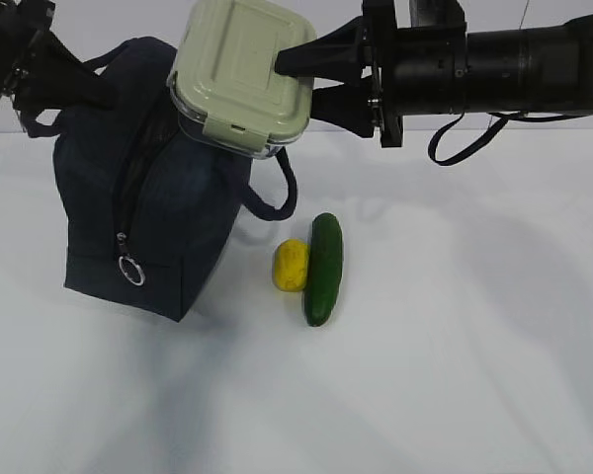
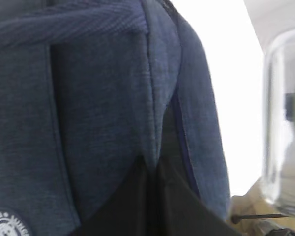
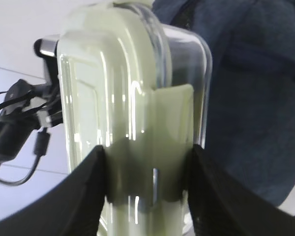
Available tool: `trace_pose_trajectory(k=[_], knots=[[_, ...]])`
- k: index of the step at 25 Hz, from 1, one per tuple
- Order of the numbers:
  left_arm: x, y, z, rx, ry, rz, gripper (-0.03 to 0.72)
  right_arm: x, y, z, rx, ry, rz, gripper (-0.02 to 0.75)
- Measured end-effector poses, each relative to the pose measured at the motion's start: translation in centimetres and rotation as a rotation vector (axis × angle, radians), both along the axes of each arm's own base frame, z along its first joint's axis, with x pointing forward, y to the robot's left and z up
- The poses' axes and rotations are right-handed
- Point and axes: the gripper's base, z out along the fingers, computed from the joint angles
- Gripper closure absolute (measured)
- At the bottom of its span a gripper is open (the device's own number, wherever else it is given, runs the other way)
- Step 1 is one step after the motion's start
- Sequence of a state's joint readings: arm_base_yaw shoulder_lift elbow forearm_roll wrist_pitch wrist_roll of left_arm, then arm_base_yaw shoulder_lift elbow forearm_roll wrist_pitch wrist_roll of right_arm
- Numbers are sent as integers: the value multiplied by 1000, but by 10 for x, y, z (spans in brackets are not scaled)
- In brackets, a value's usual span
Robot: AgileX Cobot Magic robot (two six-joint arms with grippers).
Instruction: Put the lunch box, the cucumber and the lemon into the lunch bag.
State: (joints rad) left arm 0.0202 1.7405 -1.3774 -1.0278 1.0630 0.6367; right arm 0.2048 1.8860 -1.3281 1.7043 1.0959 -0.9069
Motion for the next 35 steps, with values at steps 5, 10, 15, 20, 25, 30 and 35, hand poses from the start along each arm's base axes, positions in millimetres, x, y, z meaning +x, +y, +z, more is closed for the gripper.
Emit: trace_pose_trajectory(k=[5, 10, 15, 20, 25, 30, 35], knots=[[0, -9, 7, -87, -28, -24, 696, 4, 1, -3, -33, 3, -57, 372], [-4, -15, 15, -186, -44, -76, 696, 11, 2, -18, -40, 41, -64, 372], [-6, -19, 17, -213, -50, -113, 696, 18, 4, -44, -56, 105, -68, 372], [-8, -25, 18, -219, -53, -134, 696, 20, 10, -58, -55, 148, -62, 372], [-11, -39, 15, -179, -55, -175, 696, 12, 33, -58, -64, 142, -18, 372], [-10, -38, 12, -134, -65, -168, 696, 12, 43, -50, -56, 117, -3, 372], [-4, -38, 6, -138, -57, -148, 696, 16, 56, -45, -80, 86, -34, 372]])
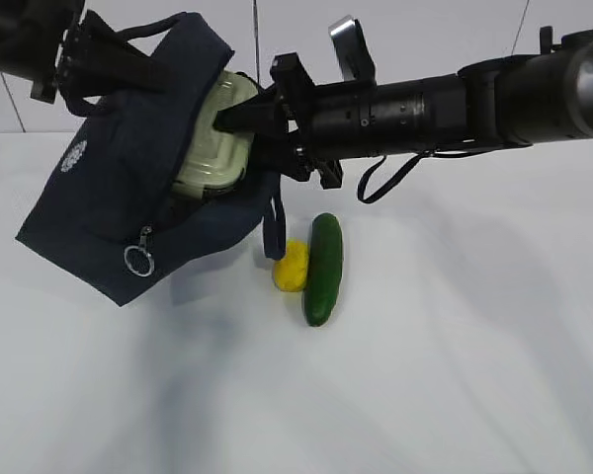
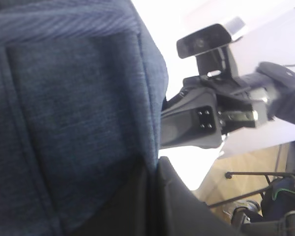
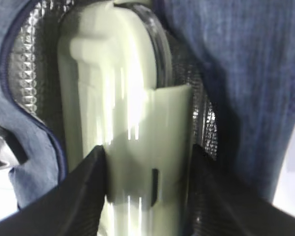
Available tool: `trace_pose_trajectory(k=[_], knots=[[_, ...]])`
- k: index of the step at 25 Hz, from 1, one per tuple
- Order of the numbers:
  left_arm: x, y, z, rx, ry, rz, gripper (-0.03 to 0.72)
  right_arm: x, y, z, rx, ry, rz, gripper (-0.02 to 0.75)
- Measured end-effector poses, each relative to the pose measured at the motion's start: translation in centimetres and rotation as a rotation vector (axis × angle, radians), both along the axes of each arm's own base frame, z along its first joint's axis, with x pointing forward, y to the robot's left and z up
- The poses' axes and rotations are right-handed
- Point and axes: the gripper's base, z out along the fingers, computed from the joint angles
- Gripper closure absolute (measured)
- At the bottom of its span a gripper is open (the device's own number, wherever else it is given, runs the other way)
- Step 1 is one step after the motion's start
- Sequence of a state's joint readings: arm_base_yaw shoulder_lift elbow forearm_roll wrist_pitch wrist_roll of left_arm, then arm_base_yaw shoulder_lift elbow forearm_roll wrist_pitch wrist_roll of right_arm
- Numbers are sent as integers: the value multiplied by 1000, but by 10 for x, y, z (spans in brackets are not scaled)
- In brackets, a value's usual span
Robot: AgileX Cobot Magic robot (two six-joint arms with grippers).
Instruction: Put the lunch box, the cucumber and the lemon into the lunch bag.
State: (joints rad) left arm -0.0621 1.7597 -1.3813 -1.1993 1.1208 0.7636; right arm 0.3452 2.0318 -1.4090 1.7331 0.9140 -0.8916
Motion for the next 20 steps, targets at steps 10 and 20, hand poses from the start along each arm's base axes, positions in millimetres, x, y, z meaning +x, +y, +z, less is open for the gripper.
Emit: trace_pose_trajectory(k=[10, 20], knots=[[12, -5, -16, -125, 74, 2, 696, 16, 30, -17, 3, -11, 37, 372], [30, -3, -51, -77, 130, 62, 696, 29, 54, -66, -10, 42, 84, 372]])
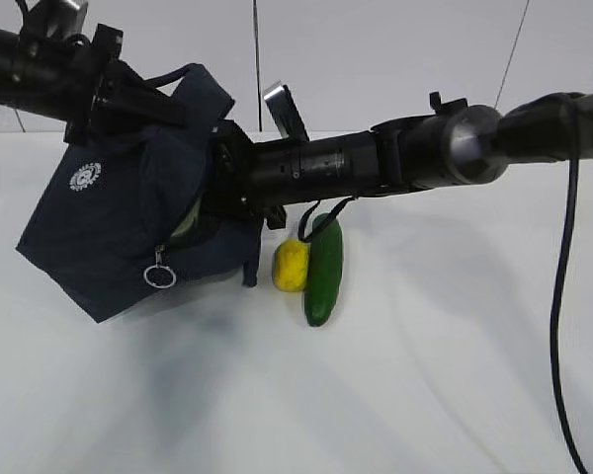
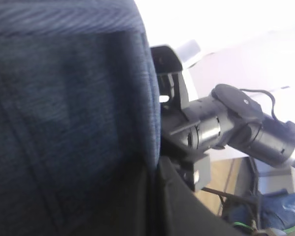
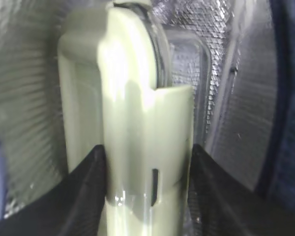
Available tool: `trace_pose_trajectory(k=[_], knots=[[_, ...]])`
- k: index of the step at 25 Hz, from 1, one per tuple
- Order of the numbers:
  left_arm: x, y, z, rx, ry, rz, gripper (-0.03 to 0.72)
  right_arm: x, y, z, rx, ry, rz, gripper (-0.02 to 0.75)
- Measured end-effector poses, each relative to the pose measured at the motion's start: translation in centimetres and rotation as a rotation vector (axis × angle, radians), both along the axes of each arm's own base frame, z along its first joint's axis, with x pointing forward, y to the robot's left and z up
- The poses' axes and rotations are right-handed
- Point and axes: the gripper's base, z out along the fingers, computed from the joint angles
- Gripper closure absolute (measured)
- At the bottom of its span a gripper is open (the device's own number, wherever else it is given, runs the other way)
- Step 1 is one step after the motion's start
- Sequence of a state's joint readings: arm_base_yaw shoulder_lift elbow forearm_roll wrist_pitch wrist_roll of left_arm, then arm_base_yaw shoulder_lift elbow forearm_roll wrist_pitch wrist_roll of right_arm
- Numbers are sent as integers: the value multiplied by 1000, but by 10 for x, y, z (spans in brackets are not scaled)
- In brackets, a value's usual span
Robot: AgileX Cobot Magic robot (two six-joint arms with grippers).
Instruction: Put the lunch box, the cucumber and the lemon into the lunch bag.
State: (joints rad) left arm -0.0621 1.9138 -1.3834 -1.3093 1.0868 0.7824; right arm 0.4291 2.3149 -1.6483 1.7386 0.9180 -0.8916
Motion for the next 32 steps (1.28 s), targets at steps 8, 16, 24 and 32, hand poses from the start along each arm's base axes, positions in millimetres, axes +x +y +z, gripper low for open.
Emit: trace_pose_trajectory(k=[8, 16, 24, 32], knots=[[4, 6, -8, 114, -33, 39, 696, 8, 8, -23, -6, 13, 3, 372], [10, 6, -32, 130, 23, 30, 696, 18, 17, -34, 2, 11, 3, 372], [12, 5, -40, 128, 46, 25, 696, 22, 19, -45, -3, 42, -12, 373], [12, 5, -40, 129, 46, 25, 696, 23, 19, -46, -3, 67, -27, 351]])
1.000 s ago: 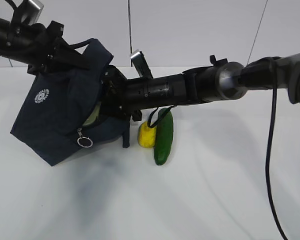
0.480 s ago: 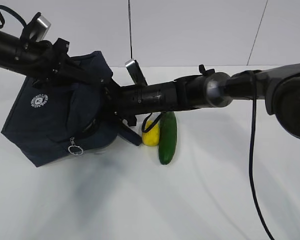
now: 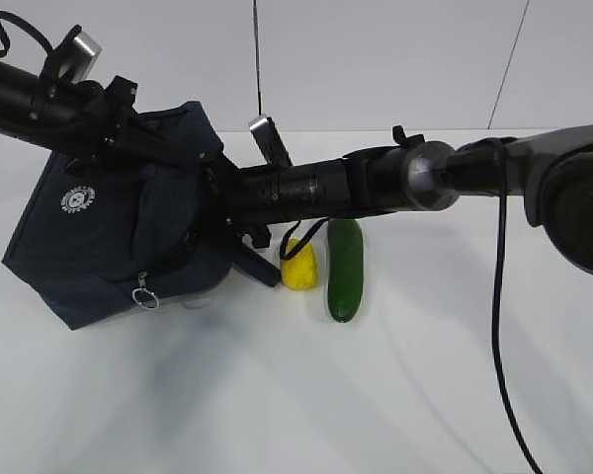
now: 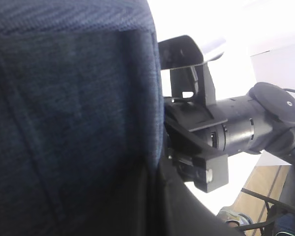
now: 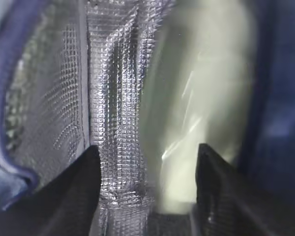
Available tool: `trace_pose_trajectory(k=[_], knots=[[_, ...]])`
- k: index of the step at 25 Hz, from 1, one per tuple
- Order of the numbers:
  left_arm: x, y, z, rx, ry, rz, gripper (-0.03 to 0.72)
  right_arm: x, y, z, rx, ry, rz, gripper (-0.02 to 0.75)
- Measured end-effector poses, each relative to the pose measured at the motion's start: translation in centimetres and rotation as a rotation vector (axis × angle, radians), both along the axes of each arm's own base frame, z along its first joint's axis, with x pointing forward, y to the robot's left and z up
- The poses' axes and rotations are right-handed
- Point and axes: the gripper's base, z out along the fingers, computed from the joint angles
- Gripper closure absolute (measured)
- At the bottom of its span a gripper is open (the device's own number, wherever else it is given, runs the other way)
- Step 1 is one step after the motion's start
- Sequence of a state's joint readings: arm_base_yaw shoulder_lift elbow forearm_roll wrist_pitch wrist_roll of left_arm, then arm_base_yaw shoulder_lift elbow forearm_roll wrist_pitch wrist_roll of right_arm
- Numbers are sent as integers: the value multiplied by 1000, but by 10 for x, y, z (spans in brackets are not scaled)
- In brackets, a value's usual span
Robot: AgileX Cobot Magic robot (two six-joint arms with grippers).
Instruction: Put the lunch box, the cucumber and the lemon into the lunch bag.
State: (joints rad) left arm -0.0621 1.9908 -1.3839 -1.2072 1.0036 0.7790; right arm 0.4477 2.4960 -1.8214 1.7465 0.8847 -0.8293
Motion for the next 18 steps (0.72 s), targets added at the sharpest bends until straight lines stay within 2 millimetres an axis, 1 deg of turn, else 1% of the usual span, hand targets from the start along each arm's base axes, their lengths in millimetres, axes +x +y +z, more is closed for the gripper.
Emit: trace_pose_trajectory(k=[5, 7, 13, 18], knots=[[-1, -1, 1, -6, 3, -11, 696, 0, 0, 2, 21, 10, -4, 293], [-1, -1, 1, -9, 6, -16, 696, 0, 1, 3, 27, 11, 0, 283], [-3, -2, 1, -17, 13, -32, 697, -2, 1, 4, 47, 13, 27, 279], [-4, -1, 2, -25, 20, -44, 697, -4, -3, 8, 76, -22, 77, 281]])
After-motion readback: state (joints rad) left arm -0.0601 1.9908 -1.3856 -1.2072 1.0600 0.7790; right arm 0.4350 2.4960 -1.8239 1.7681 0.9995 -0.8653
